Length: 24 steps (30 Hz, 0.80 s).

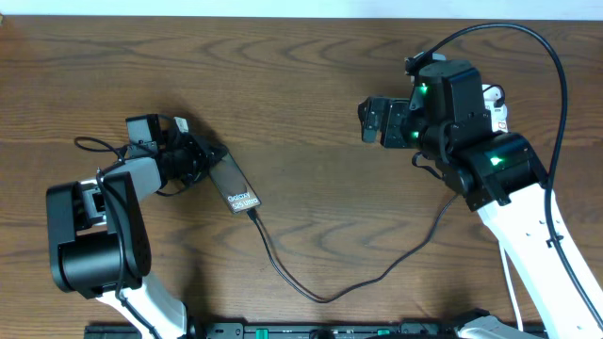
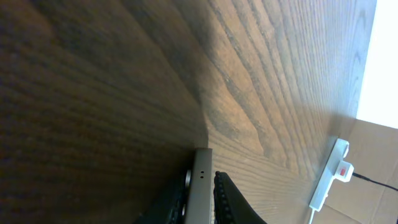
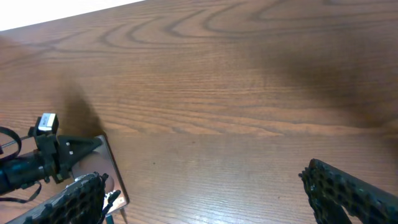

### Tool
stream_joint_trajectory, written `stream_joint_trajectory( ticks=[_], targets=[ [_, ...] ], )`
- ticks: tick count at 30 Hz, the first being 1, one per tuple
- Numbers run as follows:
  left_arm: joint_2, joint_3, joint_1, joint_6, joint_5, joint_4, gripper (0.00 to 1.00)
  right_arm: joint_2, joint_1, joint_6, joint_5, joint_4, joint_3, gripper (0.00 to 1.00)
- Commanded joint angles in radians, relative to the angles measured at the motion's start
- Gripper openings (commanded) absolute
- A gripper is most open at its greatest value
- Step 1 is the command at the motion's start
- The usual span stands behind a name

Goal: Plug charger to phone and switch on socket
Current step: 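Lower the plugged phone toward the table with the left gripper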

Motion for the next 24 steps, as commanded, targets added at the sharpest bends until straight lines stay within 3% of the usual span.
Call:
stream_joint_trajectory(
  ticks=[1,3,6,9,15,20,24],
  targets=[
    [-0.013,0.011,-0.002,0.008,-0.044,-0.018,0.17,0.019,0.005,-0.013,-0.002,0.004,0.001,0.99],
    [-0.013,0.011,-0.002,0.008,-0.044,-0.018,0.17,0.023,0.005,-0.013,-0.002,0.004,0.001,0.99],
    [-0.013,0.011,-0.002,0.008,-0.044,-0.021,0.26,0.024,0.005,-0.013,-0.002,0.004,0.001,0.99],
    [-0.013,0.011,-0.002,0.008,-0.044,-0.032,0.43,0.024,0.005,-0.013,-0.002,0.010,0.001,0.99],
    [-0.013,0.011,-0.002,0.008,-0.044,-0.039,0.55,0.024,0.005,-0.013,-0.002,0.010,0.001,0.99],
    [-0.013,0.011,-0.002,0.007,-0.071,-0.081,0.78,0.024,0.005,-0.013,-0.002,0.010,0.001,0.99],
    [-0.013,0.011,-0.002,0.008,-0.127,-0.126,0.83,0.024,0.005,-0.014,-0.002,0.009,0.001,0.99]
  ],
)
